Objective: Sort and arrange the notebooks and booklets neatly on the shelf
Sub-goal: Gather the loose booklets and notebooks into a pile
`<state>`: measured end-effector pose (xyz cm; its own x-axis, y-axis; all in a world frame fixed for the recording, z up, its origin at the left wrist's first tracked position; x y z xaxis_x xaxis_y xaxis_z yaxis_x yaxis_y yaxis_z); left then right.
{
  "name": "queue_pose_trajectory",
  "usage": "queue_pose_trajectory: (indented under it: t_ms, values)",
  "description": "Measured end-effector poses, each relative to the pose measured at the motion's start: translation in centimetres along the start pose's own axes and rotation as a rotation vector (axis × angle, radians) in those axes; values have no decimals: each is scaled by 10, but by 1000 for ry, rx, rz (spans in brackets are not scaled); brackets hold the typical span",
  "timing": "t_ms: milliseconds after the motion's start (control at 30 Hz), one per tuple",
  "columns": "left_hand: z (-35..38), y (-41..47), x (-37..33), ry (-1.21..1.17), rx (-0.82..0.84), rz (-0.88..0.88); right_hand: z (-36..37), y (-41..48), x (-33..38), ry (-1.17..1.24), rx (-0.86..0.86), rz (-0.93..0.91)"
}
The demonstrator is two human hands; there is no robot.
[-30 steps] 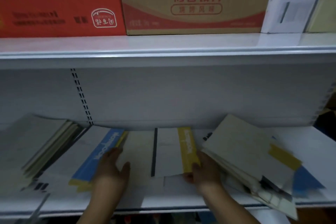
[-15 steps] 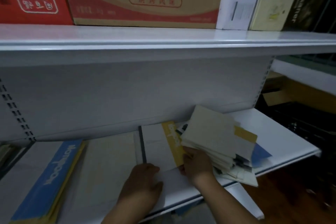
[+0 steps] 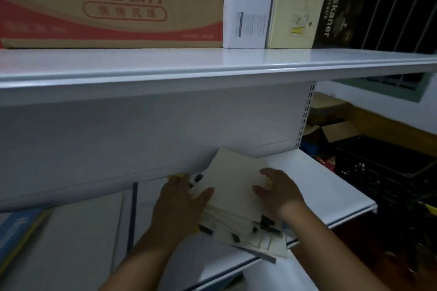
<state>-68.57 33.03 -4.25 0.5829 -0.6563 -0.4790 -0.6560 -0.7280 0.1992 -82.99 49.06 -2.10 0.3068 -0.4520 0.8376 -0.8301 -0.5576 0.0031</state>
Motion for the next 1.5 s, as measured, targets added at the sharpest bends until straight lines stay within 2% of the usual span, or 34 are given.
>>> queue_pose_trajectory:
  t_ms: [100, 233, 300, 367, 400, 467, 533, 567, 667, 767, 867, 933, 1033, 1100, 1167, 1233, 1300, 1433, 1500]
  values:
    - [19, 11, -16, 121, 125, -18, -17, 10, -17, -168, 202, 58]
    - [16, 10, -4, 60, 210, -173, -37, 24, -33, -324, 189, 177]
    - [7, 6, 4, -58, 295, -226, -43, 28, -36, -411, 162, 198]
    - [-10, -3, 19, -314, 301, -355, -48, 31, -31, -416, 125, 204]
    - [-20, -10, 30, -456, 259, -424, -50, 32, -26, -361, 141, 196]
    - [-44, -27, 61, -639, 88, -526, -48, 28, -13, -26, 198, 199]
    - [-66, -45, 97, -702, -108, -620, -32, 17, 8, 326, 226, 219]
    - [-76, -54, 116, -713, -191, -671, -17, 12, 19, 409, 239, 208]
    - [-101, -77, 164, -635, -335, -826, 51, -1, 46, 389, 296, 118]
    - [-109, -93, 198, -400, -285, -878, 116, -11, 64, 340, 274, 30]
    - [-106, -108, 211, 48, -145, -827, 141, -16, 66, -20, 243, -172]
    - [-109, -109, 208, 260, -214, -723, 135, -19, 64, -205, 232, -235]
    - [-109, -93, 177, 190, -252, -637, 108, -14, 55, -134, 158, -255]
    - [-95, -73, 145, 92, -209, -469, 79, -7, 44, 4, -8, -259]
    - [-72, -53, 105, 18, -168, -304, 48, 4, 18, 104, -107, -176]
    - [-48, -34, 64, -28, -139, -196, 25, 13, -13, 73, -63, -10]
    - [-21, -15, 29, -68, -48, -160, 9, 16, -36, -19, 12, 90]
    - [26, 7, -1, -81, 146, -149, -8, 13, -49, 20, 121, 55]
    - [32, 9, -3, -92, 143, -169, -12, 14, -55, 8, 164, 51]
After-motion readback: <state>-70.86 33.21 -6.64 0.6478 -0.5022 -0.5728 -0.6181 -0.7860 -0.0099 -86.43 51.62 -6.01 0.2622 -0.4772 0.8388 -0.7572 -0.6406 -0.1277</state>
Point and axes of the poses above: each hand's wrist, its own y-axis towards the middle knuckle, its own z-axis out of the palm, x = y × z, the point moved 3 cm from there along y, towards the middle knuckle, and after that the axes turned 15 degrees about y, right-handed, at the moved point
